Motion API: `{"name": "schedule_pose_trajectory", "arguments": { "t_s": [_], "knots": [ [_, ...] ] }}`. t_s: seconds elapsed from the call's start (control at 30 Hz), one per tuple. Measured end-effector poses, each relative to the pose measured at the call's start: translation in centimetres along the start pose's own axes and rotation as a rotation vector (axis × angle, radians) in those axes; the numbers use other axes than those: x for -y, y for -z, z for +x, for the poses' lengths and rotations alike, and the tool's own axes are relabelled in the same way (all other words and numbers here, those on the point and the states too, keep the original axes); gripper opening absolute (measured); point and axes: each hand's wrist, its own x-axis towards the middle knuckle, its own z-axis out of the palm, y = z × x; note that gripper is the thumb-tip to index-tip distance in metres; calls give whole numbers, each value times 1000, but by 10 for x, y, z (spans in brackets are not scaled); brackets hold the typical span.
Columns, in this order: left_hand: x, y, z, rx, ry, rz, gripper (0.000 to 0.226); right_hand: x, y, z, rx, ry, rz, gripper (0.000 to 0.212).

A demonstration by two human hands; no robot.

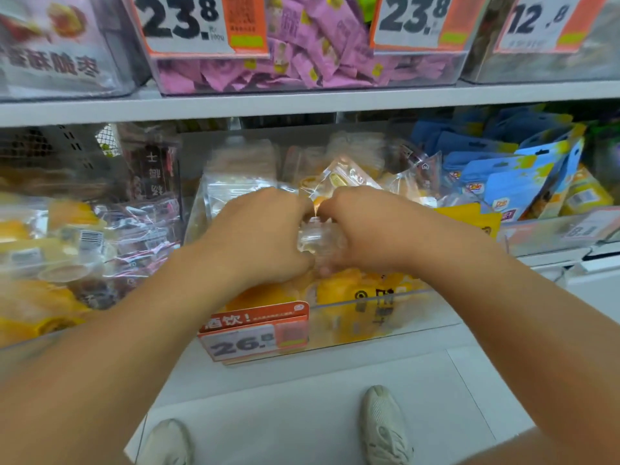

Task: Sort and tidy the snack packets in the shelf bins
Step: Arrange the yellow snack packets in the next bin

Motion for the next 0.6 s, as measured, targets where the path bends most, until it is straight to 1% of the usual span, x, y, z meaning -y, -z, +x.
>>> {"name": "schedule_pose_trajectory", "arguments": {
  "t_s": [0.07,0.1,0.13,0.17,0.23,0.33,0.4,0.5,0.57,0.6],
  "knots": [
    [1,3,-2,-57,56,-3,30,2,4,10,15,-30,-24,41],
    [3,3,-3,-62,82,-19,19,0,8,11,31,-37,-49,34],
    [5,4,-4,-57,100,-29,10,-4,12,10,51,-40,-83,34],
    [8,4,-6,-44,112,-29,11,-11,16,6,69,-42,-117,34],
    [9,3,-9,-41,118,-28,22,-26,25,-6,78,-70,-137,29],
    [8,0,-12,-84,85,-28,23,-41,31,-27,67,-85,-4,28],
    [10,-2,-13,-80,64,-30,25,-43,27,-32,61,-71,82,25],
    [13,-4,-12,-98,69,-38,35,-37,18,-31,82,-6,75,27],
    [9,-5,-11,-116,65,-59,28,-26,15,-27,111,39,97,26],
    [7,-6,-10,-114,54,-72,22,-20,14,-25,134,46,94,30]
  ]
}}
